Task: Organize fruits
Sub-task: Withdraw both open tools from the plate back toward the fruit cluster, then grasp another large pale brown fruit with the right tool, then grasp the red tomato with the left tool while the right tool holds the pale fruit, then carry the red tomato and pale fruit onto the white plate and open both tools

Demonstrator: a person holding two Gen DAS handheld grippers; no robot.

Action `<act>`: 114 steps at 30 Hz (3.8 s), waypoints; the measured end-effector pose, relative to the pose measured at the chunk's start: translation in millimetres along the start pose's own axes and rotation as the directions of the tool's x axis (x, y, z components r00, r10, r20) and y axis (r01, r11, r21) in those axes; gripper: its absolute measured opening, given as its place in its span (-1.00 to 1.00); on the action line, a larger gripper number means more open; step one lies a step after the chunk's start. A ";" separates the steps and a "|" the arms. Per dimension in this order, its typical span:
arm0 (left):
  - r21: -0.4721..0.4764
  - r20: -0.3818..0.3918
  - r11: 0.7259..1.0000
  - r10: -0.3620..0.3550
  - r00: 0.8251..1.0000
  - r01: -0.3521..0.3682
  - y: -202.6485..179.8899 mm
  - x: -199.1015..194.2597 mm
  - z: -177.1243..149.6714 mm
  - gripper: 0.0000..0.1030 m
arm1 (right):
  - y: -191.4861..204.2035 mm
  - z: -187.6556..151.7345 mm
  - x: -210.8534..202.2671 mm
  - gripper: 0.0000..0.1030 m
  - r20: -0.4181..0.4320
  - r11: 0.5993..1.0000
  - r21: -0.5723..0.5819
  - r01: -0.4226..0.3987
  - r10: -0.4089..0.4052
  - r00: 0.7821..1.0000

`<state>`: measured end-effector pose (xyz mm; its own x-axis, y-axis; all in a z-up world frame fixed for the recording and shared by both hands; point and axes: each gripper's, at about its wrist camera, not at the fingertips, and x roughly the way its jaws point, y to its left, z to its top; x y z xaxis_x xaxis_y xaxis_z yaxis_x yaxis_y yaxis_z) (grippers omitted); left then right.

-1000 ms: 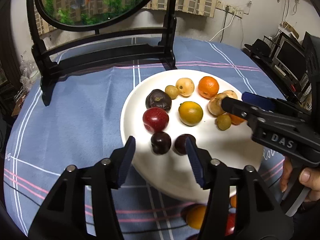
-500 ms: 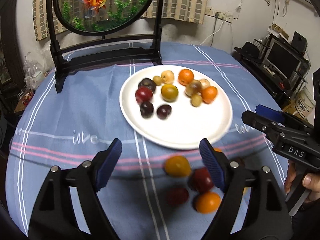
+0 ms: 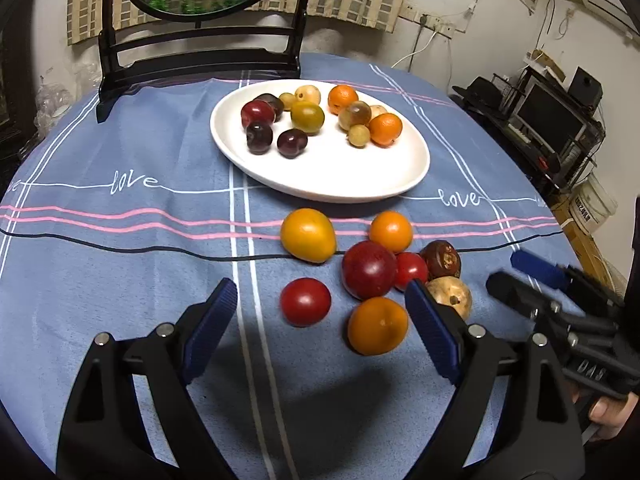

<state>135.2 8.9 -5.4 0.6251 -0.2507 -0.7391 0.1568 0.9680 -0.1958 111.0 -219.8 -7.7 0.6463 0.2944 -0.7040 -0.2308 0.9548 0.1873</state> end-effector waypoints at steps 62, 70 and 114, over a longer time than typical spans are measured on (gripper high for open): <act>0.036 0.024 0.995 0.091 0.996 -0.092 14.4 -1.3 -1.8 0.81 | 8.3 -11.2 36.3 -0.11 -0.117 0.995 -0.087 0.055 -0.065 0.991; 0.086 -0.049 0.988 0.130 0.990 -0.125 16.3 11.7 -5.9 0.81 | 9.5 -11.3 35.6 -0.11 -0.116 0.995 -0.091 0.051 -0.061 0.991; 0.108 -0.034 0.994 0.007 0.999 -0.004 -0.2 -1.0 59.5 -0.40 | 16.1 32.9 8.8 -0.11 -0.025 0.995 -0.087 -0.044 0.042 0.999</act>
<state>180.1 9.3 33.7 0.5999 -0.2438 -0.7620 0.2363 0.9639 -0.1224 137.0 -200.5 11.7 0.6181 0.3329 -0.7122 -0.3210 0.9338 0.1580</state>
